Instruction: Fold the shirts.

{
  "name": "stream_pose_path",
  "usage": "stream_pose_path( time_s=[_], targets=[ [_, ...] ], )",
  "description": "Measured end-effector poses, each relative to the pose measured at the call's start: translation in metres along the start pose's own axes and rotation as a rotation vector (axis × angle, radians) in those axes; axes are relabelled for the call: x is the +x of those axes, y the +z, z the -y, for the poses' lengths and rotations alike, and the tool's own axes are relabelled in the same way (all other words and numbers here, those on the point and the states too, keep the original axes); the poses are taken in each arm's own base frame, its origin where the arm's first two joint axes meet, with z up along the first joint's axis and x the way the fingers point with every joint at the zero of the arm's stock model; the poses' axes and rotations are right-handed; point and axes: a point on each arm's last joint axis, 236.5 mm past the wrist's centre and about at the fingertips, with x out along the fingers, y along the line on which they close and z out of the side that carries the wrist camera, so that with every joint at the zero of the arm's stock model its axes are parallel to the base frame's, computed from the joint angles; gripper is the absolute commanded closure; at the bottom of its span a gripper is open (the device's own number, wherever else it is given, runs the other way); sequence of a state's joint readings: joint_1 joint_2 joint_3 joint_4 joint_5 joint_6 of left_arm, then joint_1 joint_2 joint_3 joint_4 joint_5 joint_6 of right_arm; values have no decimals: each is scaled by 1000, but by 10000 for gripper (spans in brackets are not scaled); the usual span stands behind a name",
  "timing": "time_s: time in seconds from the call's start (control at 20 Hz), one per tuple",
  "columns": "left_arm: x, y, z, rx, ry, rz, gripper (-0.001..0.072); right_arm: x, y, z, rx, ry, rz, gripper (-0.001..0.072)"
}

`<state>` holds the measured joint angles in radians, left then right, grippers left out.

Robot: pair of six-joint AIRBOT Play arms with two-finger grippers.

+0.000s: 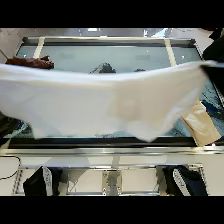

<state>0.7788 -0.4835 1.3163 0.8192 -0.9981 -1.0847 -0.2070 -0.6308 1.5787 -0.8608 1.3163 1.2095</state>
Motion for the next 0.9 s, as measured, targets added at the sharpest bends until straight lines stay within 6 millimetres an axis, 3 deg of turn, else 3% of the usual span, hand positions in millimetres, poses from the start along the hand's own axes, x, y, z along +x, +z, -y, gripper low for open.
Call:
stream_pose_path(
  time_s=[0.05,0.15,0.25,0.35,0.55,0.7,0.8,0.9],
  targets=[
    [1,8,1,11,-9,-2,698,-9,12,4,-33,-42,19,699],
    [14,8,3,4,-50,-39,698,-11,18,17,-54,-94,-7,699],
    [38,-11,7,-22,-123,-128,698,10,5,40,-21,-109,-101,698],
    [71,-49,20,-59,-237,-270,697,46,-18,71,46,-101,-215,698],
    [145,-156,46,-74,-377,-591,697,139,-91,131,222,-32,-453,697],
    [204,-244,50,-63,-333,-770,697,204,-167,169,360,12,-622,697],
    [242,-289,52,-60,-283,-804,697,245,-217,189,442,21,-692,697],
    [271,-319,60,-47,-255,-797,697,278,-251,204,489,3,-706,697]
  ],
)
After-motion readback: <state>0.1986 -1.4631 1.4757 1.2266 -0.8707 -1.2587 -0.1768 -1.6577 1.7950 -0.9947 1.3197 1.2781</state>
